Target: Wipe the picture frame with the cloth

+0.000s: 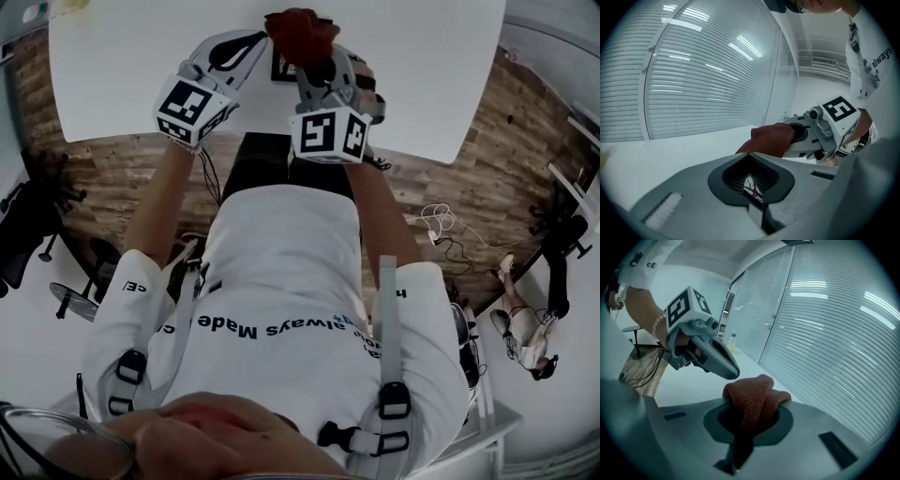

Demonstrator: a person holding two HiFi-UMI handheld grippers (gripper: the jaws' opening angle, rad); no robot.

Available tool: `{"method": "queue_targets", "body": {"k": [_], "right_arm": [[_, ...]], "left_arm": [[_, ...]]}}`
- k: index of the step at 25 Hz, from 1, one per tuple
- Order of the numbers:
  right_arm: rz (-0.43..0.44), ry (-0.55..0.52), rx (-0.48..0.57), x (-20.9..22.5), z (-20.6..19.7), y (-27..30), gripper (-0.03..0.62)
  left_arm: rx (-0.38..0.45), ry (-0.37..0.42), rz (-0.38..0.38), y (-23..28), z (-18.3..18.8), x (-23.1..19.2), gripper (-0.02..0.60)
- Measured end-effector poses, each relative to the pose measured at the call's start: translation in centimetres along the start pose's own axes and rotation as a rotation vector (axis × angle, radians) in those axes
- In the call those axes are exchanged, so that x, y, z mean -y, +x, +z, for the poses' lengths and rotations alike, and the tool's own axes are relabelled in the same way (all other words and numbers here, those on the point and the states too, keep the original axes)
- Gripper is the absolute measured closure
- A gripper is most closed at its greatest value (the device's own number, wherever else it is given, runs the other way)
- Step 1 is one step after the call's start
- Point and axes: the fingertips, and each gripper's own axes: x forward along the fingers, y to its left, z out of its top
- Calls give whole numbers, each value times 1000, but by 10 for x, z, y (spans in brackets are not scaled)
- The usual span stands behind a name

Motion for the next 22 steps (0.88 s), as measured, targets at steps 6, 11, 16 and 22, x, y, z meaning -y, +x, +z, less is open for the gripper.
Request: {"method": "queue_targets", "body": {"k": [6,11,16,22], "right_arm": [[43,-109,-104,-20,-44,41,572],[98,-221,-194,-41,-58,74,574],[180,-314,-284,-52,-80,88,574],[207,-310,-291,-59,-69,75,574]], "left_arm": [[-73,6,-25,29,-46,-16,578],[-114,17,-35,36,-67,-30,578],[-130,30,-43,43,-72,-34,578],[-131,48,-55,31,-62,-30,578]]}}
